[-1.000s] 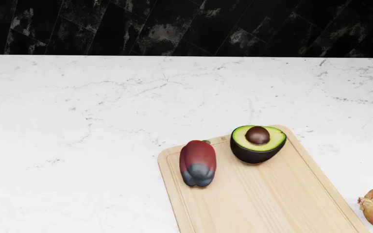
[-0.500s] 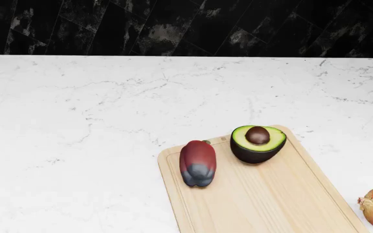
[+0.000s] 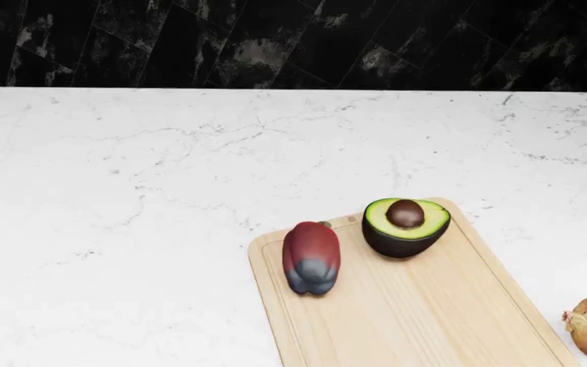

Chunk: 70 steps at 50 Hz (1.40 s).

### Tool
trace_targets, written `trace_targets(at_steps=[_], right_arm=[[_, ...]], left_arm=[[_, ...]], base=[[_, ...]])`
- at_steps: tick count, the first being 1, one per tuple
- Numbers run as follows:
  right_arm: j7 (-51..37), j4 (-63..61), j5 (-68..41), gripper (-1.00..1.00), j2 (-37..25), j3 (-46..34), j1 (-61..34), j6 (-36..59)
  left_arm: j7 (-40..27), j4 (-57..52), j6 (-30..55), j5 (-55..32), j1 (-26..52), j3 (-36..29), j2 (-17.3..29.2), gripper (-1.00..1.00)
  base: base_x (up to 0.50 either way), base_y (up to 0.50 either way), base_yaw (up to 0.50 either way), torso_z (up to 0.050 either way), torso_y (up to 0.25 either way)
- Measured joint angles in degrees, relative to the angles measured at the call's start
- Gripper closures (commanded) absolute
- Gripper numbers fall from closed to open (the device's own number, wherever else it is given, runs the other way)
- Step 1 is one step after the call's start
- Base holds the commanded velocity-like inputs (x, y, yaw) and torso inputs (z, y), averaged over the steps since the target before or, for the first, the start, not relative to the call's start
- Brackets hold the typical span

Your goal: Place the avocado, onion, tomato and bell pepper on the cutting board.

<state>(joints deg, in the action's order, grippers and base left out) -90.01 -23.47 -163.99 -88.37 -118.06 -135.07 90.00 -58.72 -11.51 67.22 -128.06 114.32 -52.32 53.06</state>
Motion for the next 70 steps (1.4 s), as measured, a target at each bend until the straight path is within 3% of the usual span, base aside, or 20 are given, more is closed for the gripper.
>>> trace_targets(at_steps=[10, 35, 52, 70], right_arm=[[0.01, 0.97, -3.77, 1.0, 1.97, 2.22, 1.16, -0.19], [0.91, 4.18, -11.59, 1.0, 13.65, 14.78, 0.62, -0.4], [45.23, 5.92, 26.89, 1.0, 21.67, 25.51, 2.51, -2.33], [61.66, 4.92, 42.09, 1.0, 28.85, 30.97, 11.71, -11.84]], left_arm=[[0.02, -0.22, -0.16, -0.16, 0.18, 0.12, 0.19, -1.0], [0.26, -0.77, -0.79, -0.06, -0.27, 0.3, 0.69, -1.0], [0.71, -0.6, -0.93, 0.62, -0.67, 0.2, 0.57, -1.0], [0.99, -0.88, -1.26, 1.07, -1.14, 0.3, 0.98, -1.0]], base=[[0.0, 0.0, 0.0, 0.0, 0.0], [0.0, 0.0, 0.0, 0.0, 0.0], [0.0, 0.0, 0.0, 0.0, 0.0], [0.0, 0.0, 0.0, 0.0, 0.0]])
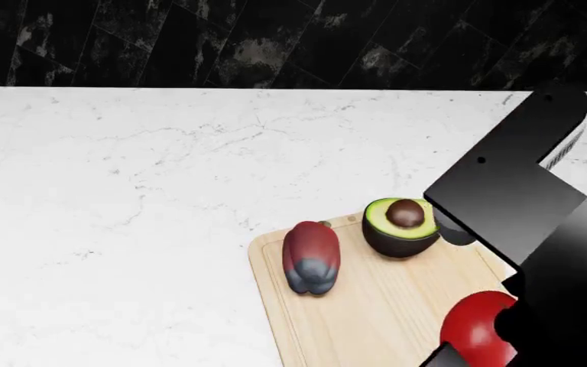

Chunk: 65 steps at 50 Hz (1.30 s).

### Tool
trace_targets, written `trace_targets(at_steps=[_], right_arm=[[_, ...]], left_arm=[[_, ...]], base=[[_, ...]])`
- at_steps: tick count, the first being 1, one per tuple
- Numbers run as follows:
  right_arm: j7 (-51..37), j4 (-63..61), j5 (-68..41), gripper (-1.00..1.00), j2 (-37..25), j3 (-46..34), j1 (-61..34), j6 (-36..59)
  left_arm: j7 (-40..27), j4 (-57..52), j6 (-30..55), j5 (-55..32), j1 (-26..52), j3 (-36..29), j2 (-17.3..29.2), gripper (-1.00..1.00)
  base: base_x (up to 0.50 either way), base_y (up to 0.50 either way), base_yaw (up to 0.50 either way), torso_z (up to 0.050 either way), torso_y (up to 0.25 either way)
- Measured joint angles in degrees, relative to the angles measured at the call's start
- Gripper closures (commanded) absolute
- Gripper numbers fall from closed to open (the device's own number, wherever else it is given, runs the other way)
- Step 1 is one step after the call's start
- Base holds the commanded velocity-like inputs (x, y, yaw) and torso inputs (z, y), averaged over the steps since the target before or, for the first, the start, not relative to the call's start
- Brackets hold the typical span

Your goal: Place the avocado, onion, tomato and bell pepper on the cutting board.

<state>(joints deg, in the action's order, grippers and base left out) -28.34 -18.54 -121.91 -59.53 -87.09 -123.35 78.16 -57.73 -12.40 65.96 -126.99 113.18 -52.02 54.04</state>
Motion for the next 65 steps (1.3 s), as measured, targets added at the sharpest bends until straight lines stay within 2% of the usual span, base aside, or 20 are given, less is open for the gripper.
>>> trace_targets(at_steps=[26, 56, 57, 65], right_arm=[[11.76, 5.82, 17.96, 1.0, 9.35, 1.09, 13.17, -10.66], [14.6, 9.45, 23.21, 1.0, 13.6, -0.26, 20.86, -15.81], [14.61, 9.45, 23.23, -1.0, 13.61, -0.27, 20.86, -15.81], [15.08, 9.07, 23.92, -1.0, 13.39, 0.02, 20.28, -15.34]], left_arm=[[0.62, 0.53, 0.34, 0.98, -0.09, -0.36, -0.38, -1.0], [0.55, 0.44, 0.45, 1.08, 0.06, -0.6, 0.08, -1.0], [0.55, 0.45, 0.47, 1.07, 0.1, -0.6, 0.08, -1.0], [0.58, 0.64, 0.56, 1.17, 0.45, -0.6, -0.07, -1.0]], base=[[0.0, 0.0, 0.0, 0.0, 0.0], [0.0, 0.0, 0.0, 0.0, 0.0], [0.0, 0.0, 0.0, 0.0, 0.0], [0.0, 0.0, 0.0, 0.0, 0.0]])
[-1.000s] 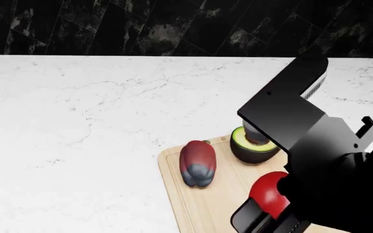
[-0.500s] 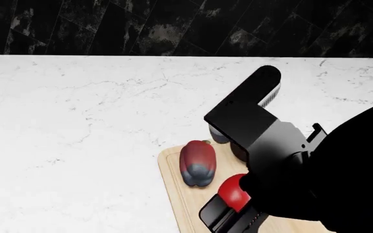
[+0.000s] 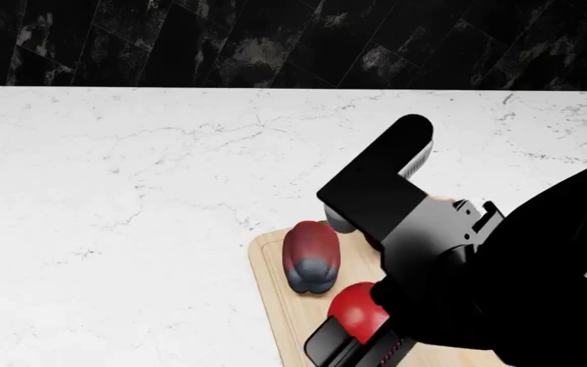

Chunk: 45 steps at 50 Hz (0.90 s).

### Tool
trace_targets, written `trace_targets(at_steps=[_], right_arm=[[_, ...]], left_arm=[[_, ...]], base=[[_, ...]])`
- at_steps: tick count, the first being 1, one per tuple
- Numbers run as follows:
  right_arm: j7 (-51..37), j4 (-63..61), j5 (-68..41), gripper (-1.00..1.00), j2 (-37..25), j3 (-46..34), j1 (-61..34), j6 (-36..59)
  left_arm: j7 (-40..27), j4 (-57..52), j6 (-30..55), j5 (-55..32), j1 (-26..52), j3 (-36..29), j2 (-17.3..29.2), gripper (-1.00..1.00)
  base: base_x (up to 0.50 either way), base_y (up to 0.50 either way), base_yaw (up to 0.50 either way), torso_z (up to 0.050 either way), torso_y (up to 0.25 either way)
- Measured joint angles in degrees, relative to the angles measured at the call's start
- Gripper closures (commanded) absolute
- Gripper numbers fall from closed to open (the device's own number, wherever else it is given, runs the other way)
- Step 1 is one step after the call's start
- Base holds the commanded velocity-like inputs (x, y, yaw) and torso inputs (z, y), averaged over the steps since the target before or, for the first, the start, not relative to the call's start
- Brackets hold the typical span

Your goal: Place the avocado, onion, tomato and bell pepper on the cutting board.

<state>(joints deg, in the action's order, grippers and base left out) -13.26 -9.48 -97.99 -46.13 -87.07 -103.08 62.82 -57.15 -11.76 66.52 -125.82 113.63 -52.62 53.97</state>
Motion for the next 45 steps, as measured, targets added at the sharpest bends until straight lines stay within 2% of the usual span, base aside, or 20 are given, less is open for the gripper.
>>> trace_targets(at_steps=[17, 45], right_arm=[[-2.98, -3.26, -4.73, -1.0, -3.67, 1.65, -6.26, 4.33], [-10.36, -0.84, -10.61, -1.0, -13.89, 1.41, -15.51, 13.24]], left_arm=[[0.24, 0.32, 0.19, 0.18, 0.65, 0.02, -0.41, -1.0], [0.62, 0.67, 0.38, 0.07, 1.7, 0.19, -0.9, -1.0]], base=[[0.0, 0.0, 0.0, 0.0, 0.0], [0.0, 0.0, 0.0, 0.0, 0.0]])
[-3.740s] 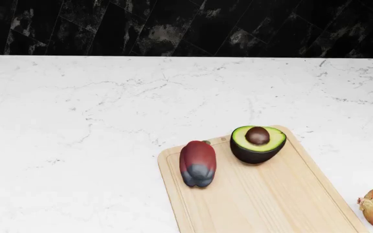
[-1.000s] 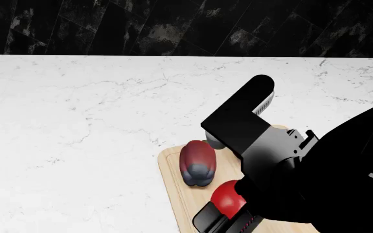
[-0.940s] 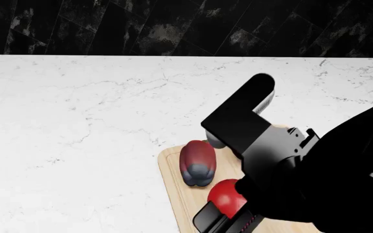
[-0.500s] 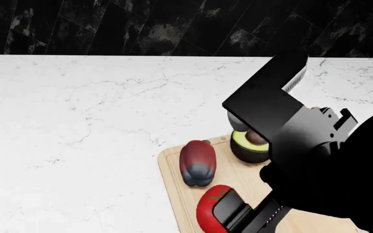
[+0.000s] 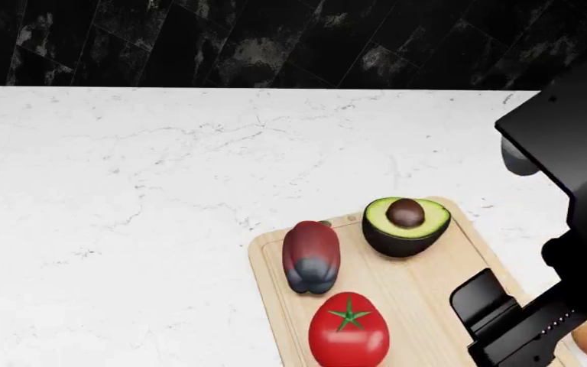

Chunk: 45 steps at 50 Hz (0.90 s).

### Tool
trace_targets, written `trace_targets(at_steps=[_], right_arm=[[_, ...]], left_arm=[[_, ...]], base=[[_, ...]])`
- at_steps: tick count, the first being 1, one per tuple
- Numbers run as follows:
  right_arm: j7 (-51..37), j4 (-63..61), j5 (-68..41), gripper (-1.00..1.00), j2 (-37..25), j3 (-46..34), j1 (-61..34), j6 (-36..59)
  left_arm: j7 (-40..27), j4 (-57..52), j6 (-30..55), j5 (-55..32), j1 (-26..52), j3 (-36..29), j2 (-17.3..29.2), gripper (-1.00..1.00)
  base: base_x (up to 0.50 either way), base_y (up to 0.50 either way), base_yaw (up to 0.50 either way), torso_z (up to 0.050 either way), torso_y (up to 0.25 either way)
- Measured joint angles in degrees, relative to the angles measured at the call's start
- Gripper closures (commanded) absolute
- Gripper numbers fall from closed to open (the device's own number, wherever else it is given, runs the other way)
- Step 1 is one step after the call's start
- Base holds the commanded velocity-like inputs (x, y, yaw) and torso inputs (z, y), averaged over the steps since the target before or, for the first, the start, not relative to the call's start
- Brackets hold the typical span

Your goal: Place the avocado, onion, tomato and bell pepper on the cutting board.

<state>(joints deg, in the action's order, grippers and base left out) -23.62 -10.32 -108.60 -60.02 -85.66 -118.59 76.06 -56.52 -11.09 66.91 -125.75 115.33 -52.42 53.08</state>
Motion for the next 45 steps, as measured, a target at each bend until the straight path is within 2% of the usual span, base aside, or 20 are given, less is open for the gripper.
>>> trace_targets(at_steps=[19, 45], right_arm=[[-2.19, 5.09, 2.08, -1.0, -2.36, -1.64, 0.5, 0.88], [-0.02, 15.28, 6.98, -1.0, -1.62, -3.47, 11.14, -9.71]], left_arm=[[0.37, -0.27, -0.35, 0.42, -0.78, -0.16, -0.21, -1.0], [1.15, 0.13, -0.01, 1.72, -1.08, -0.56, -0.84, -1.0]], base=[[0.0, 0.0, 0.0, 0.0, 0.0], [0.0, 0.0, 0.0, 0.0, 0.0]])
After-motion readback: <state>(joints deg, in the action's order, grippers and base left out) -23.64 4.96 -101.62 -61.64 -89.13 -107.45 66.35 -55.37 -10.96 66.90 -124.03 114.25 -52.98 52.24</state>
